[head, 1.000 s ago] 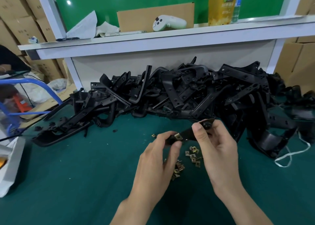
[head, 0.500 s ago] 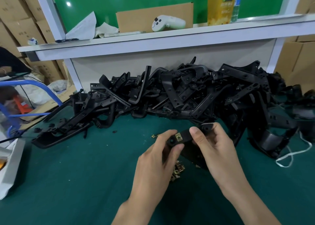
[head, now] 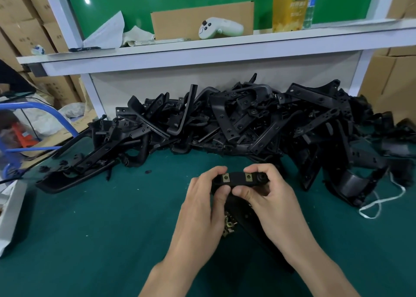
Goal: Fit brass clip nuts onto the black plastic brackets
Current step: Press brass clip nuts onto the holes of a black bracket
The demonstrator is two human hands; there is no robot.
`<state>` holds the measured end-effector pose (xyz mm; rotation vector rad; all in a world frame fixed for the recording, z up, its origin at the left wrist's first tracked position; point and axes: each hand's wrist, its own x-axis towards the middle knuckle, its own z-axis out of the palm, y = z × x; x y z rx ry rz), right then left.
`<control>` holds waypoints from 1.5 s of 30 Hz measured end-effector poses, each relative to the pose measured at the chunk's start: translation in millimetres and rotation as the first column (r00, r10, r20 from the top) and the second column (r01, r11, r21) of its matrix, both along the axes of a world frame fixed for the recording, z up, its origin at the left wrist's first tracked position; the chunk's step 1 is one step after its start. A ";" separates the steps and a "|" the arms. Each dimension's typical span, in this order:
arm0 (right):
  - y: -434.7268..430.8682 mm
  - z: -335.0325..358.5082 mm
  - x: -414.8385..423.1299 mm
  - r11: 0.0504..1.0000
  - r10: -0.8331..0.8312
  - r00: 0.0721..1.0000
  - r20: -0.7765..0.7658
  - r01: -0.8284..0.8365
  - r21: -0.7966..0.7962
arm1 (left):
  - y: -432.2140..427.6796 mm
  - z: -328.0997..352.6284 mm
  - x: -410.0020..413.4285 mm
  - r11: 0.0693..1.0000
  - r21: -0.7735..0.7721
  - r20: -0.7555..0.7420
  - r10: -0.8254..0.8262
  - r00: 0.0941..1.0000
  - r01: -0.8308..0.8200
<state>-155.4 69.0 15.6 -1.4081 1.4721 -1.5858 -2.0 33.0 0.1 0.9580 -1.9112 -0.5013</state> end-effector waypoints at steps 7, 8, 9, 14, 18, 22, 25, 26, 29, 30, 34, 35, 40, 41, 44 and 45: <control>1.3 -0.3 5.2 0.999 -0.045 0.997 -0.057 0.045 0.008 | -3.7 -1.8 0.4 1.000 -0.002 -0.023 0.018 1.000 -0.018; 1.3 0.7 5.4 0.999 -0.046 0.997 -0.064 0.047 0.010 | -4.2 -1.7 0.8 1.000 -0.006 -0.022 0.022 1.000 -0.022; 1.1 1.2 5.3 0.999 -0.047 0.997 -0.068 0.048 0.011 | -4.4 -1.5 1.2 1.000 -0.008 -0.020 0.024 0.999 -0.025; 1.7 1.9 4.8 0.999 -0.037 0.998 -0.054 0.037 0.007 | -5.3 -0.4 2.4 0.999 -0.020 -0.028 0.027 0.999 -0.028; 2.5 4.9 0.6 0.999 0.026 0.999 0.040 -0.027 0.036 | -4.1 1.1 1.7 0.997 0.074 -0.087 -0.015 0.996 0.022; 2.1 8.2 -4.3 0.993 0.095 0.986 0.140 -0.103 0.054 | 1.7 9.0 -0.9 0.983 0.161 -0.270 -0.045 0.962 0.091; 2.1 9.1 -4.8 0.987 0.127 0.973 0.191 -0.143 0.072 | 3.2 13.1 -2.0 0.978 0.176 -0.349 -0.041 0.936 0.108; 1.7 8.8 -5.0 0.985 0.134 0.971 0.200 -0.153 0.079 | 3.4 14.4 -2.2 0.976 0.184 -0.370 -0.041 0.928 0.116; 0.4 9.1 -4.8 0.978 0.156 0.944 0.292 -0.188 0.087 | 4.5 18.1 -3.4 0.959 0.227 -0.437 -0.053 0.898 0.168; -0.2 8.7 -5.5 0.976 0.161 0.932 0.324 -0.199 0.088 | 4.5 19.1 -3.7 0.952 0.243 -0.466 -0.051 0.883 0.184; 0.2 7.3 -7.4 0.954 0.225 0.889 0.400 -0.283 0.093 | 1.7 21.0 -4.2 0.915 0.320 -0.570 -0.020 0.821 0.244; -0.4 6.9 -7.7 0.955 0.222 0.885 0.409 -0.282 0.092 | 0.7 21.0 -4.4 0.900 0.345 -0.592 -0.011 0.806 0.266; -6.2 4.3 -8.1 0.966 0.170 0.892 0.419 -0.234 0.107 | -2.7 19.9 -6.1 0.861 0.402 -0.635 0.018 0.772 0.311; -5.8 4.6 -8.1 0.967 0.168 0.893 0.418 -0.233 0.108 | -3.0 19.7 -6.3 0.861 0.401 -0.636 0.016 0.772 0.313; -1.6 6.8 -8.3 0.973 0.153 0.915 0.373 -0.206 0.107 | -2.4 19.8 -5.0 0.866 0.385 -0.627 -0.008 0.779 0.319; 0.3 8.4 -8.2 0.978 0.132 0.933 0.336 -0.178 0.110 | -1.9 20.1 -4.7 0.875 0.366 -0.616 -0.027 0.788 0.317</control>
